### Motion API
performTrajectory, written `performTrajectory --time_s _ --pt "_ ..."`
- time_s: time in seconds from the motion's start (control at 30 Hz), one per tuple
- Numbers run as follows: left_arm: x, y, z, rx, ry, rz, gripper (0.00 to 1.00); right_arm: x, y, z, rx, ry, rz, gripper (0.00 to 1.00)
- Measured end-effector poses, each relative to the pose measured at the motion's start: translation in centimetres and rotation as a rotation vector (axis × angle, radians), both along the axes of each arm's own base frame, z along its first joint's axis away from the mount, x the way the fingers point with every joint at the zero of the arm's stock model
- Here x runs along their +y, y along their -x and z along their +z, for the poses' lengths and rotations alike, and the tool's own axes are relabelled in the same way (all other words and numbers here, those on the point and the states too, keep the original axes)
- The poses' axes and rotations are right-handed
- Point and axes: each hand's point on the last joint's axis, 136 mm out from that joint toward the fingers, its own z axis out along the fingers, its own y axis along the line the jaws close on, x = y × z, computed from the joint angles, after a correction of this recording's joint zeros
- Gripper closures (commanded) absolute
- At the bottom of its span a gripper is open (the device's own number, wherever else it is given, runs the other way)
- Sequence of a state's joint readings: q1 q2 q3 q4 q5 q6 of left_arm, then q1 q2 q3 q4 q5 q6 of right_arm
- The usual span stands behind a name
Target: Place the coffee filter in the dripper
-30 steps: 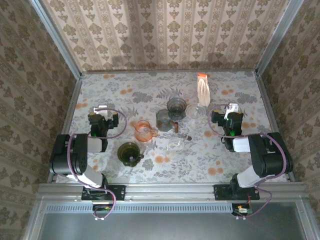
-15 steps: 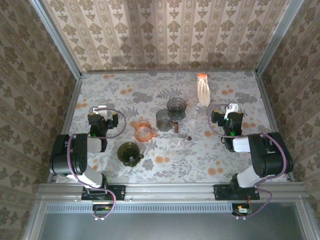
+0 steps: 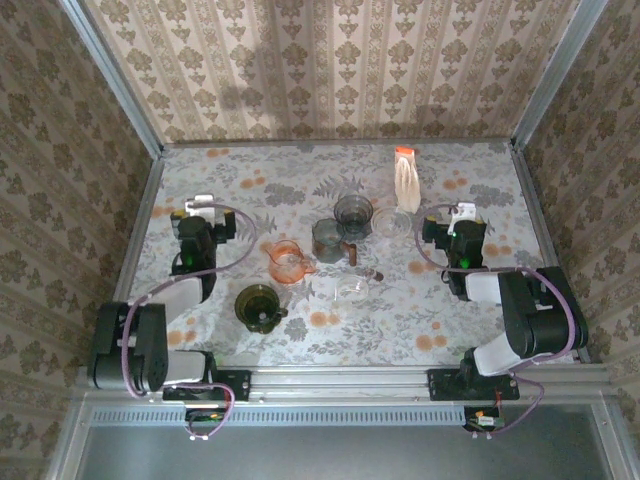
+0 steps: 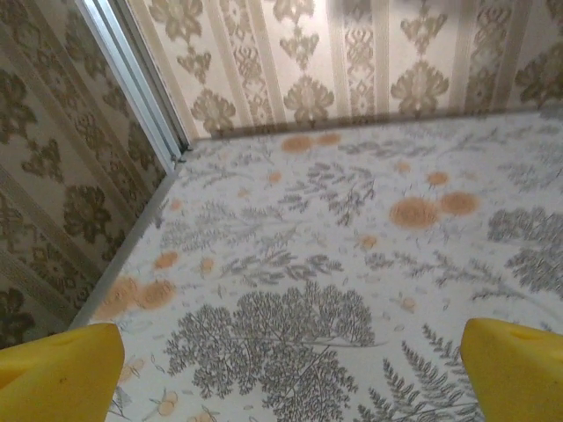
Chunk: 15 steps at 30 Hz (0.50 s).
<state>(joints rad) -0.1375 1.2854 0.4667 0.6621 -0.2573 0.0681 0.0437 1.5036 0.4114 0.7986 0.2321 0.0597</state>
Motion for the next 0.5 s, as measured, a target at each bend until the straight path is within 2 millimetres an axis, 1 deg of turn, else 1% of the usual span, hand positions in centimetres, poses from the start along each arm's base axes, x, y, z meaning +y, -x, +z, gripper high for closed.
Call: performTrajectory --time_s 0.07,0.1,0.13,0.2,0.27,0.3,0.33,0.4,0.43,0.5 --pt "-0.4 0.3 1.7 -0.025 0.002 -0.006 0.00 -0.3 0.3 0.2 0.026 0.001 -0.019 0.00" --pt "-0.6 0.5 2.8 -0.043 0.009 -0.011 0.00 -0.5 0.4 0.9 0.028 -0.002 -0.032 0.00" --pt "-0.8 0.6 3.6 -0.056 0.013 -0.015 0.00 -0.7 0.5 1.9 0.016 -0.005 -0.046 0.00" --pt "-0.8 1.0 5.4 -0.091 0.027 -0.017 0.00 -1.3 0.4 5.0 -0.044 -0.020 -0.085 0.00" --pt "-0.7 1.5 6.7 -0.122 0.049 -0.017 0.00 -1.9 0.5 8.0 -0.107 -0.041 -0.135 0.00" --pt "-0.7 1.8 7.3 -0.136 0.068 -0.017 0.00 -2.2 0.7 9.1 -0.133 -0.058 -0.170 0.00" --pt "-0.8 2.0 7.7 -0.145 0.083 -0.018 0.00 -2.5 0.9 9.8 -0.149 -0.076 -0.200 0.00" --pt "-0.9 2.5 8.6 -0.173 0.134 -0.023 0.00 -3.2 1.5 10.3 -0.159 -0.130 -0.275 0.00" --pt "-0.9 2.6 9.0 -0.186 0.163 -0.021 0.00 -3.6 1.8 10.1 -0.153 -0.163 -0.318 0.00" --pt "-0.9 2.9 9.5 -0.201 0.244 -0.014 0.00 -4.6 2.4 9.1 -0.111 -0.258 -0.420 0.00"
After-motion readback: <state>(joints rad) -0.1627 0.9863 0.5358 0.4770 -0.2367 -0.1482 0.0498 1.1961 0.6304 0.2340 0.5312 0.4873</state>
